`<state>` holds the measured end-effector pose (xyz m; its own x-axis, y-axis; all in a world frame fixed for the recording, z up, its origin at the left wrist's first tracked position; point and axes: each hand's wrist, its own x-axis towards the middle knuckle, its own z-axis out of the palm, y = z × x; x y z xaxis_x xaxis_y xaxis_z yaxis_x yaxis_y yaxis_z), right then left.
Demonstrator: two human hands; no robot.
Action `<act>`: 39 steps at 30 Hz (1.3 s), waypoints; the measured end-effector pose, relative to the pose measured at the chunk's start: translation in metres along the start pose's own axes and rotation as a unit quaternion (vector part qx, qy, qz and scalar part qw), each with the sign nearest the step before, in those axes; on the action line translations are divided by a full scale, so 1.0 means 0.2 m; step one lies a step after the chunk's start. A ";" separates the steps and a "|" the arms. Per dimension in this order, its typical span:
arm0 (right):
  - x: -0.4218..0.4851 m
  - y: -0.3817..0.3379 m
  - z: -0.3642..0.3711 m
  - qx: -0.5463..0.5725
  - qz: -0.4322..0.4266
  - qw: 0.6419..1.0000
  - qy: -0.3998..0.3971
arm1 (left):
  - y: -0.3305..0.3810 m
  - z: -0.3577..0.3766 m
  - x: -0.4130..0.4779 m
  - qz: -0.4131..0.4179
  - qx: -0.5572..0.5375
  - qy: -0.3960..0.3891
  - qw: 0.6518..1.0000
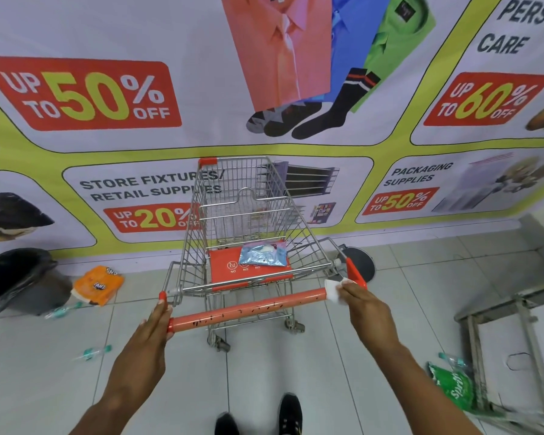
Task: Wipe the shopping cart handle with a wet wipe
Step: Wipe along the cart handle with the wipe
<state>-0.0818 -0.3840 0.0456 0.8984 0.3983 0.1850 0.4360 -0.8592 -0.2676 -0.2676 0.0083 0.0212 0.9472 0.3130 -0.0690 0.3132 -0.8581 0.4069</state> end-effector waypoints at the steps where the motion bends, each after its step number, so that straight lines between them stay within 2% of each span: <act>1: -0.01 -0.01 0.02 -0.002 -0.008 1.000 -0.002 | 0.00 0.00 0.00 0.000 -0.002 0.002 1.000; 11: -0.04 -0.45 0.25 0.048 -0.126 0.990 -0.029 | -0.04 0.04 0.01 -0.026 -0.013 0.004 1.000; 15: -0.01 -0.60 0.29 0.048 -0.151 0.985 -0.070 | -0.04 0.04 0.02 -0.036 -0.009 0.000 0.999; 18: 0.01 -0.54 0.27 0.068 -0.168 0.981 -0.062 | -0.06 0.02 0.03 -0.022 0.003 -0.004 1.000; 22: 0.02 -0.27 0.15 0.054 -0.149 0.987 -0.005 | -0.08 0.01 0.03 0.011 0.009 -0.008 1.000; 25: 0.04 -0.10 0.06 0.026 -0.102 0.994 -0.013 | -0.06 0.00 0.02 0.016 0.002 -0.005 1.000; 28: 0.05 -0.09 0.04 0.018 -0.091 0.996 -0.018 | -0.03 0.00 0.01 0.012 -0.012 0.001 1.000; 35: 0.06 -0.55 0.23 0.110 -0.211 0.970 -0.045 | -0.03 0.03 0.01 -0.002 -0.018 0.009 1.000; 39: 0.08 -0.69 0.28 0.135 -0.243 0.958 -0.075 | -0.05 0.01 0.03 -0.001 -0.004 0.003 1.000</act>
<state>-0.1251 -0.2406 0.0318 0.5738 0.7894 0.2181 0.7848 -0.4539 -0.4219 -0.2653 0.0180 0.0159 0.9462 0.3173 -0.0639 0.3145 -0.8543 0.4139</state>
